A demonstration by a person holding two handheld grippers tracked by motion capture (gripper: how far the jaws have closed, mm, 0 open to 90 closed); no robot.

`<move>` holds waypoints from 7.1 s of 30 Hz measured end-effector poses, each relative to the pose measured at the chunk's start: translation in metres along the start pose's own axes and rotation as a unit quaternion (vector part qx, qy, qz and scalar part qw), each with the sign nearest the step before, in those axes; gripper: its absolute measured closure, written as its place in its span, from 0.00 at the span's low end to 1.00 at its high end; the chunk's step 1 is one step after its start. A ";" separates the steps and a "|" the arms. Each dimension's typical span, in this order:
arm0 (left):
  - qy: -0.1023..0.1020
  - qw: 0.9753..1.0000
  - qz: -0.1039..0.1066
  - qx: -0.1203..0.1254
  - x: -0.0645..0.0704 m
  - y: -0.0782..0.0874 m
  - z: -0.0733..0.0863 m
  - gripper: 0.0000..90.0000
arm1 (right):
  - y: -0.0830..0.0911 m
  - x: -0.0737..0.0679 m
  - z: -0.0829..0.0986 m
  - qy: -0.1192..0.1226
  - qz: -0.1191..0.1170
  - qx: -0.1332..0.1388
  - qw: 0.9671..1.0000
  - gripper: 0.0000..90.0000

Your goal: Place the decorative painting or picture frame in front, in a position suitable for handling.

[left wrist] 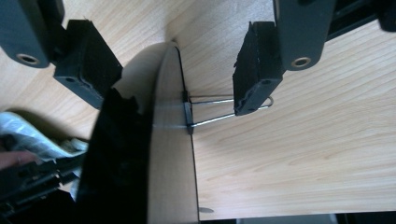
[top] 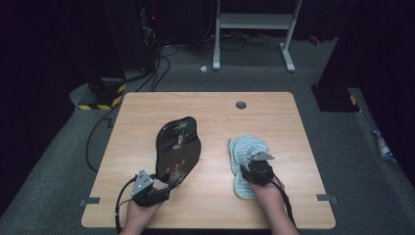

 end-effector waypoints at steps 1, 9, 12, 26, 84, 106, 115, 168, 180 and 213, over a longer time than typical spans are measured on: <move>0.000 1.000 -0.001 0.000 0.000 0.000 0.000 0.39 | 0.001 -0.001 0.001 0.003 0.003 0.005 1.000 0.62; -0.011 1.000 -0.006 0.001 0.002 0.000 0.001 0.39 | 0.005 -0.005 0.004 0.031 0.006 0.012 0.999 0.79; -0.016 1.000 -0.007 -0.001 0.003 0.000 0.001 0.40 | 0.009 -0.004 0.005 0.029 0.004 0.023 0.999 0.80; -0.016 1.000 -0.005 -0.005 0.003 -0.001 0.002 0.41 | 0.032 -0.004 -0.004 0.032 -0.001 0.097 0.995 0.81; -0.007 0.999 -0.031 0.023 0.001 0.016 -0.030 0.47 | 0.140 -0.079 -0.063 0.079 -0.111 0.286 0.948 0.81; -0.013 0.999 -0.032 0.030 0.001 0.010 -0.035 0.69 | 0.118 -0.153 -0.122 0.151 -0.165 0.276 0.935 0.80; -0.030 0.999 -0.032 0.026 0.004 0.007 -0.034 0.79 | 0.097 -0.170 -0.142 0.144 -0.169 0.280 0.934 0.80; -0.012 0.999 -0.026 0.030 0.006 0.007 -0.033 0.87 | 0.065 -0.160 -0.167 0.118 -0.140 0.284 0.941 0.81; -0.016 0.999 -0.030 0.029 0.010 0.006 -0.034 0.87 | 0.083 -0.187 -0.150 0.159 -0.159 0.295 0.929 0.81; -0.014 0.999 -0.030 0.030 0.011 0.005 -0.033 0.87 | 0.084 -0.201 -0.135 0.180 -0.176 0.290 0.923 0.81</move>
Point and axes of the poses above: each handheld gripper's, and its own axes: y roughly backward along the jaws, z roughly out of its underside, x roughly to its right, the point moved 6 cm from there along -y, roughly forward along the jaws, and after that the axes turned 6 degrees about -y, right-handed, at the moved point
